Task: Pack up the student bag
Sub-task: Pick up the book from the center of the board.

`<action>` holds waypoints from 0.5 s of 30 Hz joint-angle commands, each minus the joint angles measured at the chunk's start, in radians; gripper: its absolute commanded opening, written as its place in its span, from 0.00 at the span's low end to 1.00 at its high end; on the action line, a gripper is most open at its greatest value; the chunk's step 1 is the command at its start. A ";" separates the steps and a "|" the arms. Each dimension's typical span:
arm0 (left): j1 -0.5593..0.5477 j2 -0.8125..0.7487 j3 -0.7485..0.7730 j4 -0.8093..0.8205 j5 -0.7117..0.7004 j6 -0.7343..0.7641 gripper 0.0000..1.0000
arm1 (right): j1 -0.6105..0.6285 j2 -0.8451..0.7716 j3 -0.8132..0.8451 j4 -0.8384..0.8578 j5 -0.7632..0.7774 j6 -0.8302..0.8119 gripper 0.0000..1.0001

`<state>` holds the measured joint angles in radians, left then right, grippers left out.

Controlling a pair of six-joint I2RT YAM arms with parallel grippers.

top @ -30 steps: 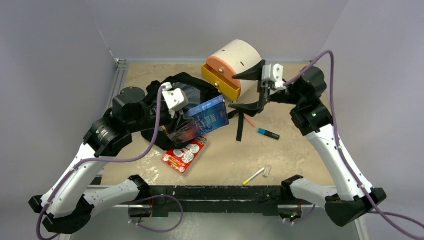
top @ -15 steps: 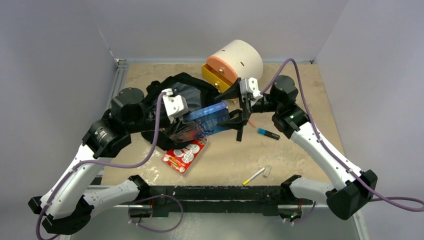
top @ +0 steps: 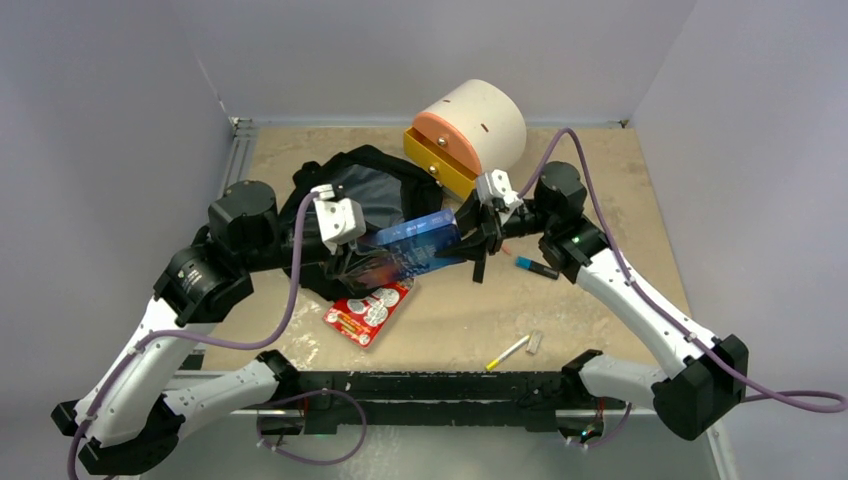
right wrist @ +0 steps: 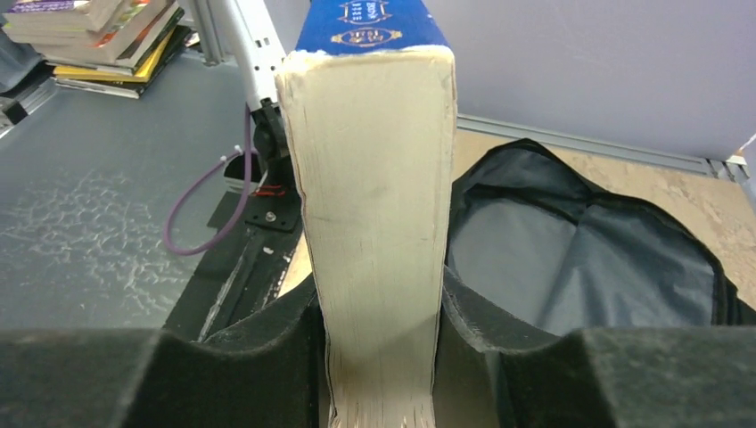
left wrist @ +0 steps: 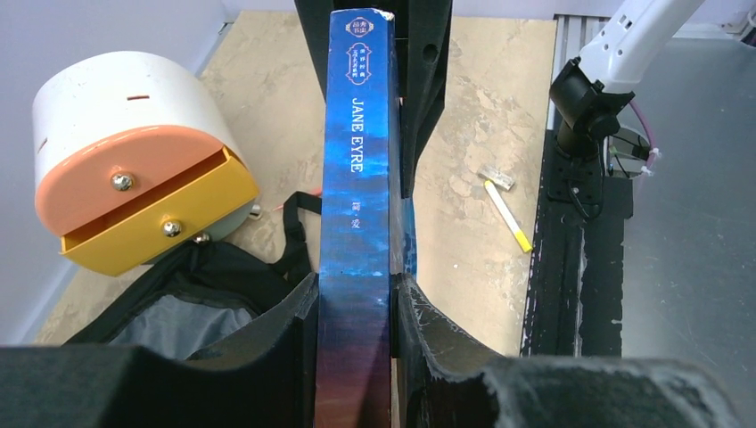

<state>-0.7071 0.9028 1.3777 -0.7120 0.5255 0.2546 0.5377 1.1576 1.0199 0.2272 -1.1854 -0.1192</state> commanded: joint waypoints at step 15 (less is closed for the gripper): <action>0.004 0.103 0.043 0.230 -0.594 -0.211 0.71 | 0.009 -0.212 -0.075 0.161 0.466 0.378 0.00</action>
<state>-0.7120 0.9524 1.3899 -0.6086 0.2691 0.1524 0.5396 1.0626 0.9340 0.3218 -1.0134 0.1406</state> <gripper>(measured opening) 0.633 0.325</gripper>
